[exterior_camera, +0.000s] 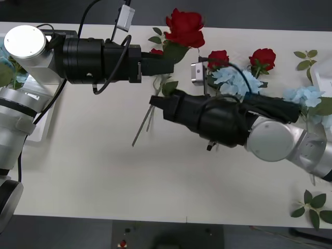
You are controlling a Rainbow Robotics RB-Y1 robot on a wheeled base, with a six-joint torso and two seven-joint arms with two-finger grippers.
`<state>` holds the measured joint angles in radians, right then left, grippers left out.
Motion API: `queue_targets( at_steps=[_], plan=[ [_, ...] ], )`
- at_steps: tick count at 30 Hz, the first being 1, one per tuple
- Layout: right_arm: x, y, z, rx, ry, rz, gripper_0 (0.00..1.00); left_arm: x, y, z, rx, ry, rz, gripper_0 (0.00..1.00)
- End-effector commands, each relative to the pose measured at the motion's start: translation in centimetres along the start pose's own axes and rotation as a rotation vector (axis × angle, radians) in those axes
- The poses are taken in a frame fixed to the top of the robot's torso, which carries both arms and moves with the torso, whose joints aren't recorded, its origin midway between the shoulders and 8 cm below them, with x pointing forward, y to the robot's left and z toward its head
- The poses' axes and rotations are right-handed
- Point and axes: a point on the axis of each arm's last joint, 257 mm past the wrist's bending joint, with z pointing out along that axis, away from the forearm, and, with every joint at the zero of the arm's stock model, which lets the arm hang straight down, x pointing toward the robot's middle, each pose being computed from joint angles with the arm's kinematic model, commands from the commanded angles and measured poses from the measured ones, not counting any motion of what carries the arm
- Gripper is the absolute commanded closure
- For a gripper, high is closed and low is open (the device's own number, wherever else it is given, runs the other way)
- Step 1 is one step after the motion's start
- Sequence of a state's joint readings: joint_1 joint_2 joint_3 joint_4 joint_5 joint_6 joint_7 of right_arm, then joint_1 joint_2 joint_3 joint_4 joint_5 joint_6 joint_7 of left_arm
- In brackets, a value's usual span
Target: Put the red flowers into the right box and the blue flowers into the left box
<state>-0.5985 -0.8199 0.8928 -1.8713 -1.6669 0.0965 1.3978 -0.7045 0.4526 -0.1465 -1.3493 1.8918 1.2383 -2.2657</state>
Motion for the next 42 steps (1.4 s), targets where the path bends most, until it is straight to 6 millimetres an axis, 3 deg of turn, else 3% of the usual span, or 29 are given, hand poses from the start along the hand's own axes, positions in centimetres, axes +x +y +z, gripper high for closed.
queue_targets(
  at_steps=[1, 12, 20, 23, 28, 34, 35, 38, 42],
  plan=[
    [-4.1, 2.3, -1.7, 0.000, 0.035, -0.100, 1.00, -0.3, -1.1, 0.4, 0.024, -0.007, 0.051, 0.00],
    [-10.9, 1.9, -7.8, 0.126, 0.158, -0.094, 1.00, -2.0, -0.8, -2.8, 0.006, -0.041, 0.058, 0.00],
    [-16.4, -0.2, -14.7, 0.310, 0.270, -0.144, 1.00, -4.3, 1.6, -9.2, -0.117, -0.082, 0.095, 0.00],
    [-18.7, -1.7, -18.6, 0.434, 0.315, -0.173, 1.00, -3.8, 3.3, -12.3, -0.200, -0.057, 0.088, 0.00],
    [-21.9, -5.0, -26.9, 0.717, 0.385, -0.210, 1.00, -1.8, 7.9, -19.9, -0.413, 0.029, 0.031, 0.00],
    [-24.1, -7.7, -35.5, 0.962, 0.396, -0.166, 1.00, 0.0, 12.6, -28.0, -0.697, 0.108, -0.123, 0.00],
    [-24.2, -7.8, -36.4, 0.982, 0.398, -0.156, 1.00, 0.1, 12.8, -28.5, -0.719, 0.111, -0.142, 0.00],
    [-24.3, -8.5, -41.4, 1.079, 0.401, -0.061, 1.00, 1.1, 14.2, -31.1, -0.841, 0.123, -0.256, 0.00],
    [-24.5, -9.4, -46.5, 1.152, 0.371, 0.074, 1.00, 1.6, 15.0, -31.8, -0.910, 0.108, -0.330, 0.00]
  ],
)
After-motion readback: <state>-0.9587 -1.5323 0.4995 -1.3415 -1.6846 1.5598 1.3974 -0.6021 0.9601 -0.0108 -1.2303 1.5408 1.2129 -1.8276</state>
